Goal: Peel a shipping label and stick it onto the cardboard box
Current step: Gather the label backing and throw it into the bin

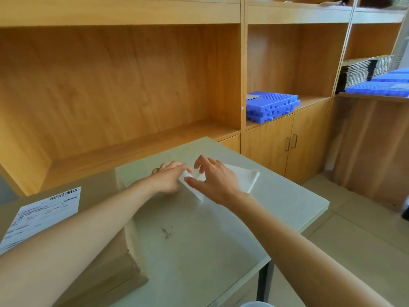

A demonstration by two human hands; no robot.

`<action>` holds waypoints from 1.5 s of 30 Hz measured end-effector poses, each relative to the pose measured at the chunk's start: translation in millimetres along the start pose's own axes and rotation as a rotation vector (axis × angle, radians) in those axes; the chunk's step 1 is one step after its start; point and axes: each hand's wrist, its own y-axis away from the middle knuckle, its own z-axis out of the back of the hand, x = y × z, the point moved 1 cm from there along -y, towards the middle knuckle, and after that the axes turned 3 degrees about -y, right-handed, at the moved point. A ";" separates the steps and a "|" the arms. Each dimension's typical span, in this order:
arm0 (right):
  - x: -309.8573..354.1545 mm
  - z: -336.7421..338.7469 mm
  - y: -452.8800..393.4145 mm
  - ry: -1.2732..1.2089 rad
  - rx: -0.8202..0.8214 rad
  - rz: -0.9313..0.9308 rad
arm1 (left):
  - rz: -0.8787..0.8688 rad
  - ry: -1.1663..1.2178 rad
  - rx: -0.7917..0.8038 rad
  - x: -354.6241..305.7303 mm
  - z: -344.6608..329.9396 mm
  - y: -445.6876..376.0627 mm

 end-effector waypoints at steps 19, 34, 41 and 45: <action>14.7 26.7 19.2 0.101 0.045 -0.085 | -0.075 -0.104 -0.307 -9.8 24.8 34.9; 28.0 105.6 56.8 0.206 -0.098 -0.127 | -0.173 -0.150 -0.505 -72.9 60.2 79.8; 9.7 144.0 94.0 0.205 -0.160 -0.176 | -0.238 -0.190 -0.615 -130.6 62.0 98.9; -10.4 164.6 115.3 0.182 -0.193 -0.235 | -0.313 -0.188 -0.667 -163.6 51.7 102.1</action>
